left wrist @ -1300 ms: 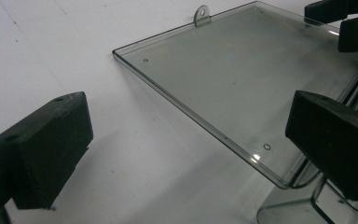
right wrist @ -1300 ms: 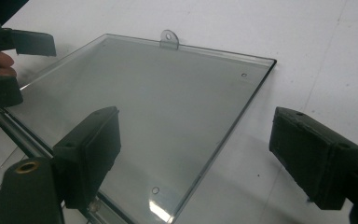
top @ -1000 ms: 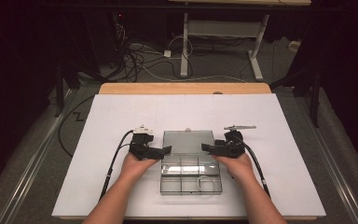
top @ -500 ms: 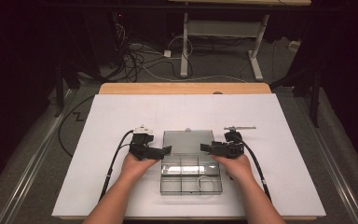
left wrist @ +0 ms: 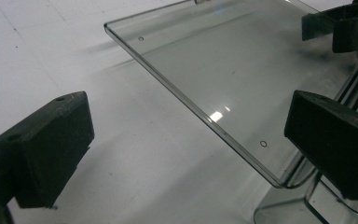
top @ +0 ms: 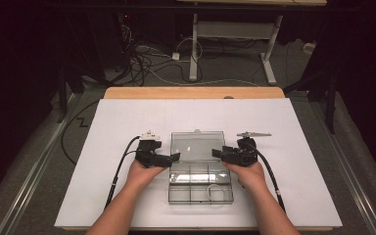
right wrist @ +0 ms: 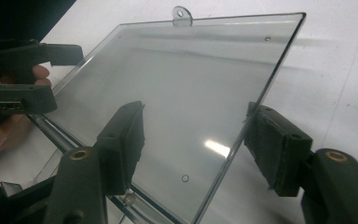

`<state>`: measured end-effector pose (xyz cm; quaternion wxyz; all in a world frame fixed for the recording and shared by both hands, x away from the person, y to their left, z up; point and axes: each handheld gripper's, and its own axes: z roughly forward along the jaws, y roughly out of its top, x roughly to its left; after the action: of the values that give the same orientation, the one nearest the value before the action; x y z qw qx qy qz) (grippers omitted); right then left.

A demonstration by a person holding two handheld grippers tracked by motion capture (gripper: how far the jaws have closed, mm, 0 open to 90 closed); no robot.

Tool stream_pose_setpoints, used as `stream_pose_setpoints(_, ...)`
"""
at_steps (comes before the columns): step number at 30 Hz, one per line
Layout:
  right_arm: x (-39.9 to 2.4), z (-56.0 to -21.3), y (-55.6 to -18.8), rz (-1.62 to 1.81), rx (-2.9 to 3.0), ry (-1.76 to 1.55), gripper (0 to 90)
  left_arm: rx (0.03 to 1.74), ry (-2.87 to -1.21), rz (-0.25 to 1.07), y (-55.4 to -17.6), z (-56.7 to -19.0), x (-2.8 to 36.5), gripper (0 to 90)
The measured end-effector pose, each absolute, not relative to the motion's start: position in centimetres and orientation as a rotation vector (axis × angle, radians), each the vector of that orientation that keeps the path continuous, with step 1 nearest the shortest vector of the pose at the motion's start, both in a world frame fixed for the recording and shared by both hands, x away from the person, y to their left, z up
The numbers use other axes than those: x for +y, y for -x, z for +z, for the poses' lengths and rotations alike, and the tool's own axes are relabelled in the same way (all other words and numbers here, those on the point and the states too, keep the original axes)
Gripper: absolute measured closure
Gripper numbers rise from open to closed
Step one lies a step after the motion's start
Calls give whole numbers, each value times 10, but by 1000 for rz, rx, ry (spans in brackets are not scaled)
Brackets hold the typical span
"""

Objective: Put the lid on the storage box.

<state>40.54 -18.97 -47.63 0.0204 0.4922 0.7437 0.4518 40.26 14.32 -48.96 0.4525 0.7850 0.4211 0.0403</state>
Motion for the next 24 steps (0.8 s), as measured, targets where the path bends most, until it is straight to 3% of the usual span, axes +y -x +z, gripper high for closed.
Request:
stream_pose_setpoints(14, -192, -469, -399, 1407, 2263, -1412, 490, 926, -1916, 23, -396, -486, 135, 314)
stream_pose_setpoints(24, -194, -465, -396, 1377, 2261, -1353, 517, 912, -1917, 40, -394, -484, 134, 359)
